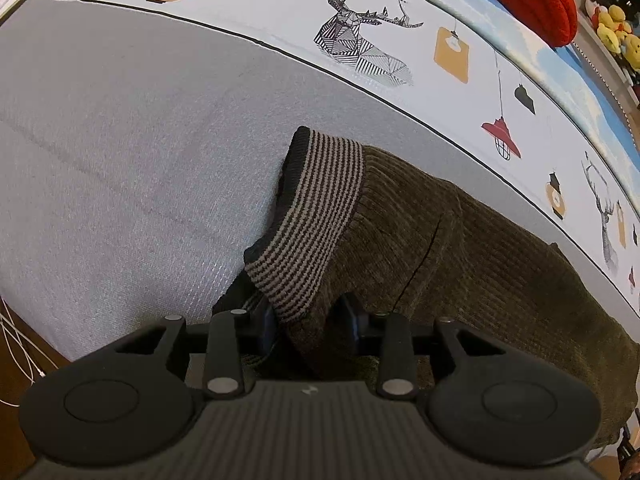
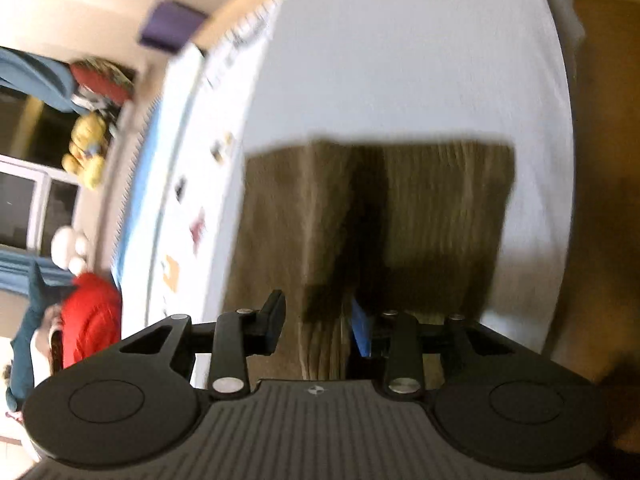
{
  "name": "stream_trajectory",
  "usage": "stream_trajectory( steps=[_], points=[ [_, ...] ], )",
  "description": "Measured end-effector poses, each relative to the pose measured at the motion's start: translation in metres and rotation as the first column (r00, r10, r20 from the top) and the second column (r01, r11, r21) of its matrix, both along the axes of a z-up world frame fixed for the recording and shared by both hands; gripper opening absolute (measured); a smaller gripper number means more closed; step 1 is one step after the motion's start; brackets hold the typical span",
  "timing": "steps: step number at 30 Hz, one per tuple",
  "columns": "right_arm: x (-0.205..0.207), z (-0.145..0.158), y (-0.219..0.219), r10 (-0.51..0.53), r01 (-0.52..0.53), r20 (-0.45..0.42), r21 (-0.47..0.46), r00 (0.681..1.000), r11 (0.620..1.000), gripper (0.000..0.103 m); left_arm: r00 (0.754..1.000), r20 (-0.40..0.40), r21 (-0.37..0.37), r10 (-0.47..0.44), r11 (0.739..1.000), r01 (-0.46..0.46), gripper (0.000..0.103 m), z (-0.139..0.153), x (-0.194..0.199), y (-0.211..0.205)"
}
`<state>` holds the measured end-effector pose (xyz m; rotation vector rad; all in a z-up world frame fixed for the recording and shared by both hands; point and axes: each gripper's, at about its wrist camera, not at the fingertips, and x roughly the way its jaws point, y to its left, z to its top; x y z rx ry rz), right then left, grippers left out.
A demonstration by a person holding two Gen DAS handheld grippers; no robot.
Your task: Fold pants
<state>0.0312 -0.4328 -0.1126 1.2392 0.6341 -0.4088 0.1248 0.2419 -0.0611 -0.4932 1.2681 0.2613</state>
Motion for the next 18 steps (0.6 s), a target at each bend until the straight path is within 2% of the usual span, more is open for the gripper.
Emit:
stream_trajectory(
  steps=[3, 7, 9, 12, 14, 16, 18],
  points=[
    [0.004, 0.001, -0.002, 0.013, -0.014, 0.049, 0.012, 0.999, 1.000, 0.039, 1.000, 0.000, -0.005, 0.003, 1.000, -0.003, 0.037, 0.000, 0.001, 0.001],
    [0.005, 0.005, -0.007, -0.021, 0.023, 0.088, -0.022, 0.996, 0.999, 0.039, 1.000, 0.003, 0.002, -0.002, 1.000, 0.002, 0.037, 0.001, 0.001, -0.002],
    [0.006, 0.005, -0.004, -0.012, 0.013, 0.003, -0.073, 1.000, 0.997, 0.039, 1.000, 0.003, -0.004, -0.002, 1.000, 0.002, 0.037, 0.001, 0.000, -0.001],
    [0.001, -0.002, 0.004, 0.032, -0.036, -0.104, -0.030, 0.994, 0.999, 0.039, 1.000, -0.001, -0.009, -0.009, 1.000, 0.009, 0.037, 0.000, -0.001, 0.001],
    [0.001, -0.005, 0.015, 0.076, -0.085, -0.178, -0.047, 0.981, 0.995, 0.039, 1.000, -0.002, -0.009, -0.014, 1.000, 0.014, 0.037, -0.001, -0.001, 0.001],
    [0.007, -0.010, 0.021, 0.097, -0.109, -0.205, -0.047, 0.974, 0.993, 0.040, 1.000, -0.002, -0.004, -0.024, 1.000, 0.024, 0.037, -0.001, 0.000, -0.002],
    [0.014, -0.015, 0.021, 0.113, -0.118, -0.196, -0.016, 0.974, 0.993, 0.040, 0.999, -0.005, 0.012, -0.035, 0.999, 0.035, 0.037, -0.001, 0.001, -0.005]
  ],
)
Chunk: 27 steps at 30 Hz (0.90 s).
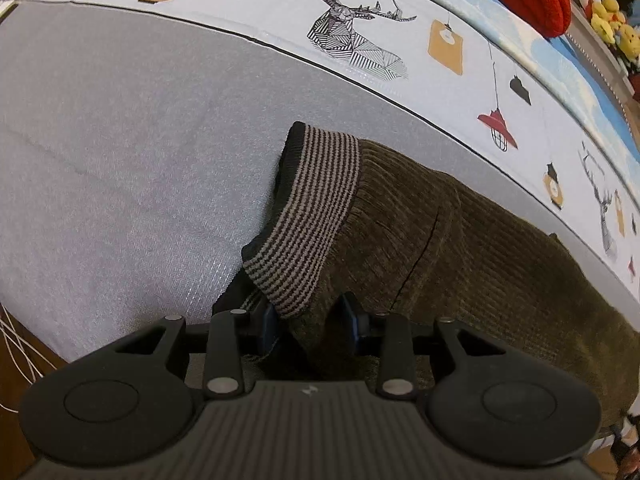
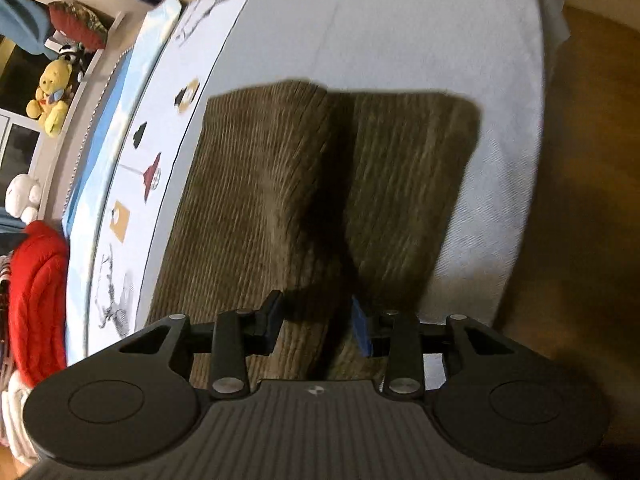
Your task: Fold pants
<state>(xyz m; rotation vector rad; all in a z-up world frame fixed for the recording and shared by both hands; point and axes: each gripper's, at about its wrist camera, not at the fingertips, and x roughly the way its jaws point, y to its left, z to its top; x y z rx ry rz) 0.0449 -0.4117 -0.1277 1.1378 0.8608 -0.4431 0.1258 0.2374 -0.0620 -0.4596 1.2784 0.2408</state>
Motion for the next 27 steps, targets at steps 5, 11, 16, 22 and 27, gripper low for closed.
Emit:
stream_trajectory(
  steps=[5, 11, 16, 22, 27],
  points=[
    [0.012, -0.008, -0.004, -0.003, 0.000, 0.060, 0.043, 0.998, 0.999, 0.040, 1.000, -0.001, 0.005, 0.001, 1.000, -0.001, 0.037, 0.000, 0.000, -0.001],
    [0.007, 0.027, 0.003, 0.027, -0.015, 0.285, -0.044, 0.958, 0.999, 0.040, 1.000, 0.003, -0.011, -0.001, 1.000, 0.001, 0.037, -0.001, -0.003, 0.003],
    [-0.002, 0.026, -0.005, -0.049, 0.058, 0.332, -0.019, 0.942, 0.998, 0.040, 1.000, 0.003, -0.008, -0.009, 1.000, 0.009, 0.037, 0.000, -0.001, 0.002],
    [0.001, 0.012, -0.008, -0.051, 0.064, 0.161, -0.081, 0.986, 0.995, 0.040, 1.000, 0.005, -0.010, -0.007, 1.000, 0.007, 0.037, 0.000, -0.002, 0.002],
    [0.001, 0.007, -0.015, -0.096, 0.108, 0.114, -0.109, 0.989, 0.988, 0.029, 1.000, 0.006, -0.016, 0.018, 1.000, -0.018, 0.037, 0.000, -0.004, 0.008]
  ],
)
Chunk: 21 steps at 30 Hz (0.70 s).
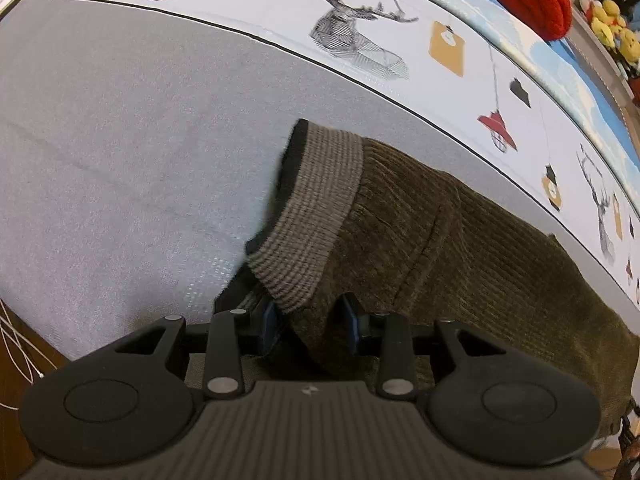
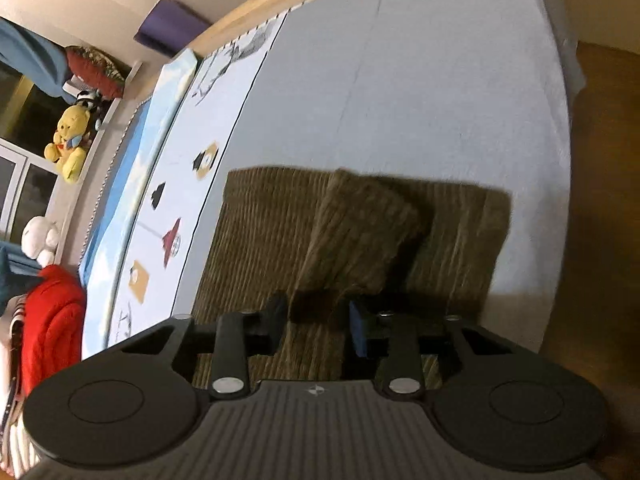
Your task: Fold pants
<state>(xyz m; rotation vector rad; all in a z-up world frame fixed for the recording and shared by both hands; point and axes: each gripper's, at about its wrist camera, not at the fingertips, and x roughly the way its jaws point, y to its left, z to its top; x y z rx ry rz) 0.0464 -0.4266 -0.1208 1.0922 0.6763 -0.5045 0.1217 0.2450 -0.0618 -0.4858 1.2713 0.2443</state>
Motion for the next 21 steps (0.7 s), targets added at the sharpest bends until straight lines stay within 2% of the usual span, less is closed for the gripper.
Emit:
stream_trajectory(
  steps=[2, 7, 8, 12, 15, 19, 21],
  points=[
    [-0.001, 0.000, -0.001, -0.014, 0.014, -0.012, -0.002, 1.000, 1.000, 0.021, 1.000, 0.000, -0.004, 0.014, 1.000, -0.014, 0.035, 0.000, -0.001, 0.003],
    [-0.014, 0.002, -0.006, -0.061, 0.060, -0.023, -0.035, 0.998, 0.998, 0.018, 1.000, 0.008, 0.007, 0.004, 1.000, -0.004, 0.028, 0.003, -0.002, 0.001],
    [-0.015, 0.002, -0.010, -0.066, 0.065, -0.018, -0.041, 0.998, 0.997, 0.012, 1.000, 0.011, 0.009, 0.003, 1.000, -0.003, 0.027, 0.004, -0.002, 0.001],
    [-0.016, 0.004, -0.014, -0.046, 0.046, -0.007, -0.037, 0.999, 0.998, 0.011, 1.000, 0.023, -0.001, 0.007, 1.000, -0.007, 0.026, 0.007, -0.006, 0.002],
    [-0.021, 0.001, -0.015, -0.047, 0.046, -0.047, -0.020, 0.998, 0.999, 0.015, 1.000, 0.028, -0.020, 0.013, 1.000, -0.013, 0.026, 0.008, -0.008, 0.004],
    [-0.018, -0.009, -0.014, -0.025, 0.028, -0.090, 0.026, 0.996, 0.999, 0.033, 1.000, 0.026, -0.019, -0.004, 1.000, 0.005, 0.027, 0.007, -0.009, 0.003],
    [-0.012, -0.011, -0.013, -0.006, 0.008, -0.102, 0.018, 0.995, 1.000, 0.034, 1.000, 0.025, -0.019, -0.005, 1.000, 0.005, 0.027, 0.006, -0.009, 0.002]
  ],
)
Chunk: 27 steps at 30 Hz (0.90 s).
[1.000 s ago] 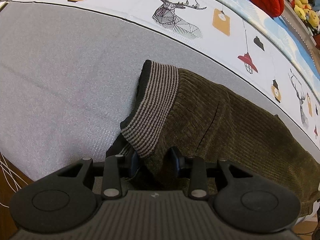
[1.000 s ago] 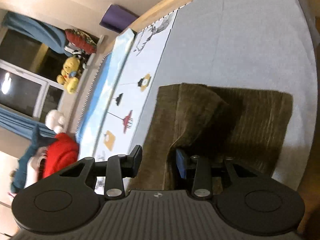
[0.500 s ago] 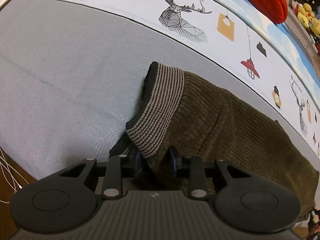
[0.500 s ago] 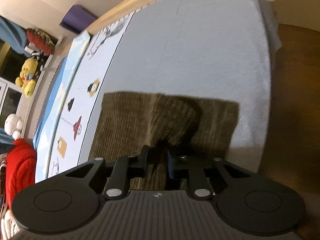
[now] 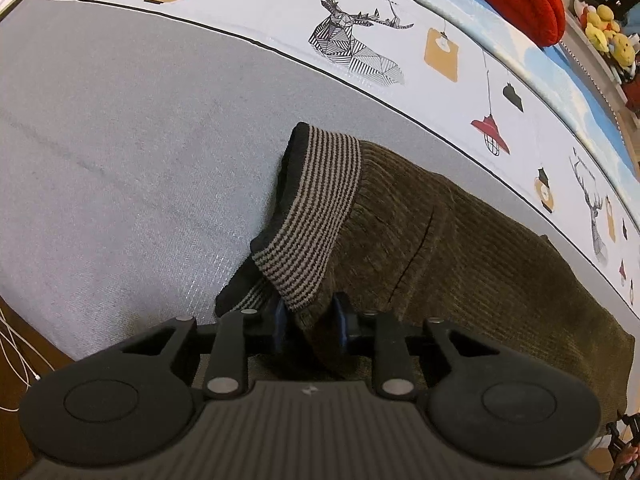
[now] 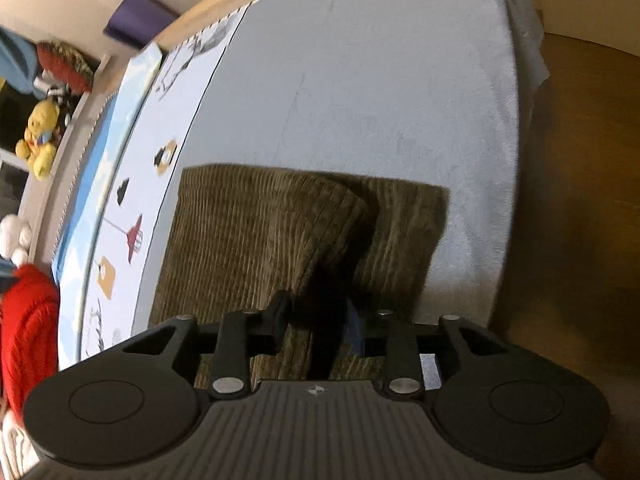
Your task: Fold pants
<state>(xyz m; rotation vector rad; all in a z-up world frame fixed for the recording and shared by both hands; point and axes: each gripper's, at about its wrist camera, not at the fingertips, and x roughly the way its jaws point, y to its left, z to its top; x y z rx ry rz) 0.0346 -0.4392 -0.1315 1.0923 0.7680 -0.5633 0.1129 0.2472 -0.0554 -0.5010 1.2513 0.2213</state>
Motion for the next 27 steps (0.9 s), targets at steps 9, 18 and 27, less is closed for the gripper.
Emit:
stream_trajectory(
  steps=[9, 18, 27],
  points=[
    [0.005, 0.038, 0.011, 0.109, -0.078, 0.129, -0.223, 0.986, 0.972, 0.008, 0.998, 0.045, 0.037, -0.038, 0.999, 0.036, 0.016, 0.011, 0.000, -0.007],
    [-0.018, 0.041, 0.000, -0.050, 0.044, -0.012, -0.288, 0.999, 0.957, 0.002, 0.994, 0.009, 0.044, -0.107, 0.993, 0.106, 0.015, 0.012, -0.021, -0.006],
    [-0.010, 0.026, -0.004, -0.072, -0.008, -0.237, -0.322, 0.969, 0.947, 0.003, 0.970, -0.103, 0.086, -0.220, 0.970, 0.229, 0.019, -0.002, -0.023, -0.024]
  ],
)
